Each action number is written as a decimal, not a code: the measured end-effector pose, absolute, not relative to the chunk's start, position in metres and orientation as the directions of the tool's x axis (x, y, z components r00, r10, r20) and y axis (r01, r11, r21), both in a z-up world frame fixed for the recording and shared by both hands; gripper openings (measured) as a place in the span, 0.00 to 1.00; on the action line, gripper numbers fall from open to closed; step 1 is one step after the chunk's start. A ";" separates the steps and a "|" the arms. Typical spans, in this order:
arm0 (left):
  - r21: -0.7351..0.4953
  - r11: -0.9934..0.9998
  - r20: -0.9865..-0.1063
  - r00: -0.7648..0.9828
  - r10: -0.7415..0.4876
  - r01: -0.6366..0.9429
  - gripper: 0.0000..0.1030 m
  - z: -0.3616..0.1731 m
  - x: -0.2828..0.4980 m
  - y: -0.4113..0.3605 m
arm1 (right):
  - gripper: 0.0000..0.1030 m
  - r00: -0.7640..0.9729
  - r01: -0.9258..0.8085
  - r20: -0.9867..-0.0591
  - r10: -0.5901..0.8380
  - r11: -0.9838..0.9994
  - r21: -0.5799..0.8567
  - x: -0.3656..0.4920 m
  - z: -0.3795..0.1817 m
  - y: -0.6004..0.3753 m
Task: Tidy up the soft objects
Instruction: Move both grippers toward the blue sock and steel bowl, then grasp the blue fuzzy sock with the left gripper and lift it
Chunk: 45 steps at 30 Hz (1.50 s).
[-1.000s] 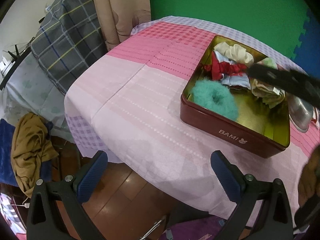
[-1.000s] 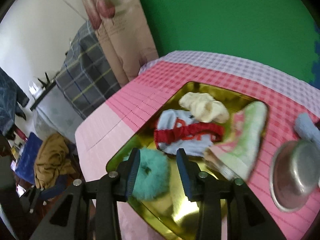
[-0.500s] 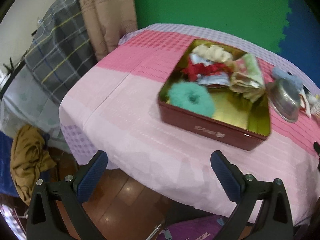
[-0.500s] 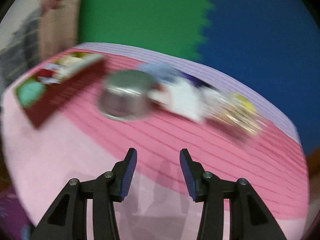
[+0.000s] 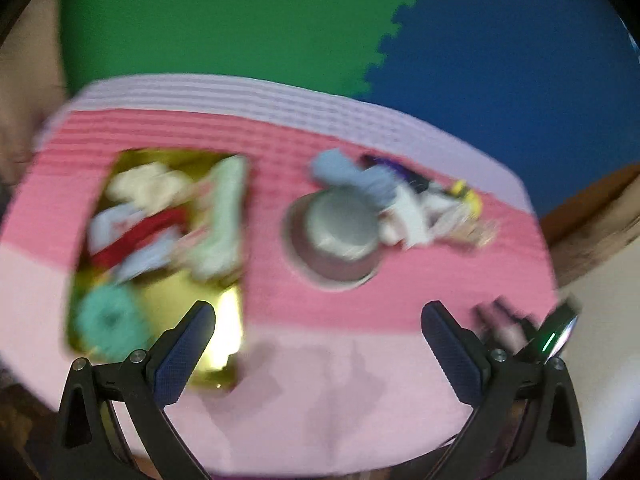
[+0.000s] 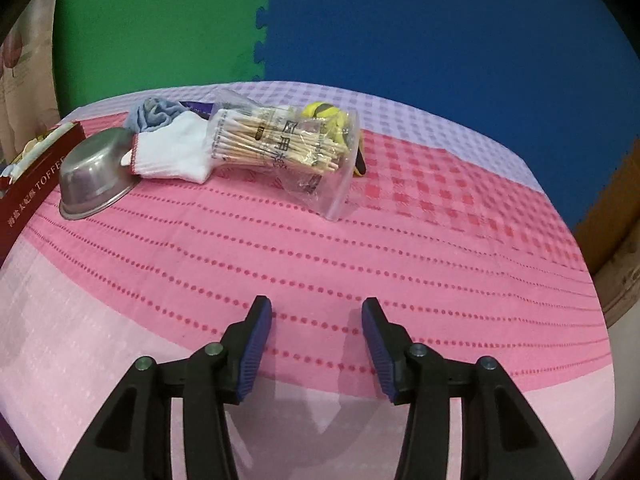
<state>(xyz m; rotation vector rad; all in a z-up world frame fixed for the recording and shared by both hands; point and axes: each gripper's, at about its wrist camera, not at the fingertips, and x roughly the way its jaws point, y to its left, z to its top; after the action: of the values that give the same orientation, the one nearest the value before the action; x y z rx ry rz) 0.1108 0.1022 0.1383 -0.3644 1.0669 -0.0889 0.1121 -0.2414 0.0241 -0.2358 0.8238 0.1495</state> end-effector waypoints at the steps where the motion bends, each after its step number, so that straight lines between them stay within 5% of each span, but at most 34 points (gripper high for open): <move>1: -0.368 0.925 -0.838 0.466 -0.283 -0.100 0.99 0.137 0.131 0.101 | 0.47 0.678 -0.236 -0.734 0.047 0.959 -0.156 0.110 0.023 -0.240; 9: -0.560 0.799 -0.820 0.287 -0.496 -0.218 0.98 0.081 0.268 0.107 | 0.47 0.669 -0.283 -0.734 0.118 0.953 -0.105 0.104 0.023 -0.239; 30: -0.656 0.676 -0.752 0.210 -0.625 -0.335 0.97 0.016 0.335 0.084 | 0.48 0.631 -0.319 -0.753 0.188 0.947 -0.031 0.107 0.021 -0.240; 32: -0.664 0.665 -0.745 0.219 -0.630 -0.342 0.90 0.015 0.334 0.088 | 0.48 0.629 -0.321 -0.753 0.192 0.947 -0.028 0.107 0.021 -0.240; 35: -0.663 0.653 -0.743 0.221 -0.631 -0.367 0.60 0.005 0.332 0.091 | 0.49 0.629 -0.321 -0.754 0.192 0.947 -0.027 0.107 0.022 -0.240; 37: -0.671 0.635 -0.735 0.227 -0.639 -0.383 0.26 -0.002 0.330 0.095 | 0.49 0.628 -0.321 -0.754 0.192 0.947 -0.027 0.107 0.022 -0.240; 40: -0.685 0.628 -0.725 0.260 -0.638 -0.368 0.16 -0.004 0.325 0.099 | 0.49 0.628 -0.321 -0.754 0.191 0.947 -0.027 0.107 0.022 -0.240; 45: -0.712 0.645 -0.699 0.366 -0.614 -0.277 0.14 0.028 0.310 0.095 | 0.49 0.628 -0.321 -0.754 0.191 0.947 -0.027 0.107 0.022 -0.241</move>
<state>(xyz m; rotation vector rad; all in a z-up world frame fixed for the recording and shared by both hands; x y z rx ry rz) 0.3099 0.0953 0.0278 -0.8942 1.2167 -0.2578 0.1065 -0.2406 0.0220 -0.1647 0.8427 0.2947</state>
